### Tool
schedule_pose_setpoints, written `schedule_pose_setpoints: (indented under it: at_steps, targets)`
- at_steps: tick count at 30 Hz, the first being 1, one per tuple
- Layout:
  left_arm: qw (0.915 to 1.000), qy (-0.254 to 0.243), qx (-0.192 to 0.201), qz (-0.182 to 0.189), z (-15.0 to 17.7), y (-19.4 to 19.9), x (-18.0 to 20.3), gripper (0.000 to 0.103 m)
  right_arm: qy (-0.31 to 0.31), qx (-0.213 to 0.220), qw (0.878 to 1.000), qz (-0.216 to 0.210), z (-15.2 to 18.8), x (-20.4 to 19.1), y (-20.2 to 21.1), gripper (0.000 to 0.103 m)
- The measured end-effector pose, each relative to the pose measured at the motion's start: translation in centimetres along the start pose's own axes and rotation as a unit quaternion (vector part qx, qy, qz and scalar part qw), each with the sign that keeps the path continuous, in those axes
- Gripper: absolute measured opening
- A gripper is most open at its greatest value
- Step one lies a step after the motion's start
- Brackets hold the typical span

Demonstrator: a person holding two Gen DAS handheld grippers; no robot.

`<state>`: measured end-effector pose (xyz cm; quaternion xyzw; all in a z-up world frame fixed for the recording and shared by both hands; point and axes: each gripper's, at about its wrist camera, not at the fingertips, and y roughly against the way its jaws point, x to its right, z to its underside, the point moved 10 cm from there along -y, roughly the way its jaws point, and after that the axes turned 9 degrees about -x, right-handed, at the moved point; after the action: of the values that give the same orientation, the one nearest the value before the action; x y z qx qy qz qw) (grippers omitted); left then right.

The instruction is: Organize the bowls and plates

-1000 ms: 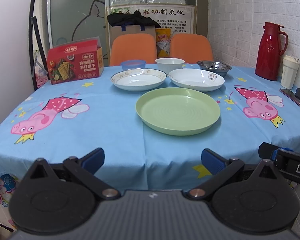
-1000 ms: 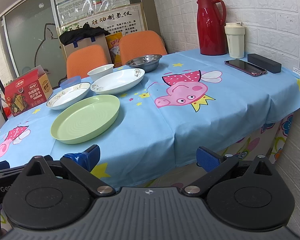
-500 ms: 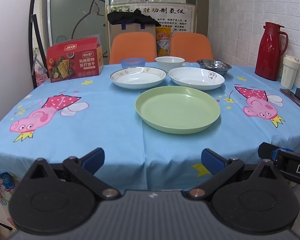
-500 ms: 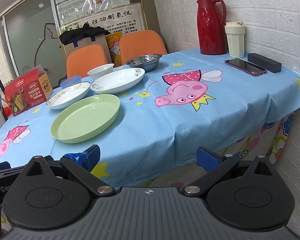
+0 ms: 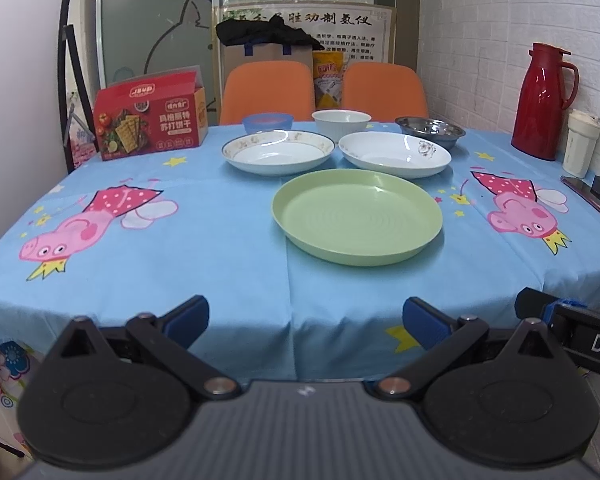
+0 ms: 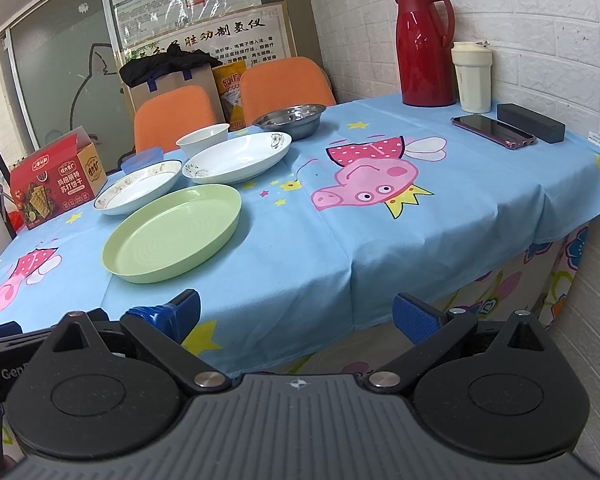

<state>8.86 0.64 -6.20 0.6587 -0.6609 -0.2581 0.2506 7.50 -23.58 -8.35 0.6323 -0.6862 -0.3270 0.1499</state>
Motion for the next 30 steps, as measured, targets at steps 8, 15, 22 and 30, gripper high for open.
schedule_pose_setpoints:
  at_steps: [8,15,22,30]
  targets:
    - [1.0,0.0,-0.001,0.001,0.0,-0.1,0.0,0.103,0.002,-0.001,1.0,-0.001,0.0,0.0,-0.1,0.09]
    - [1.0,0.002,-0.004,0.002,0.0,-0.3,0.0,0.103,0.003,-0.003,1.0,0.0,0.2,-0.1,-0.2,0.09]
    - [0.9999,-0.006,0.011,0.009,-0.8,-0.3,0.0,0.103,0.003,0.004,1.0,0.001,-0.1,0.1,-0.2,0.09]
    - [0.9996,0.004,-0.027,0.005,-3.0,-3.6,-0.6,0.103,-0.007,-0.027,0.999,0.025,-1.7,1.3,-3.3,0.09]
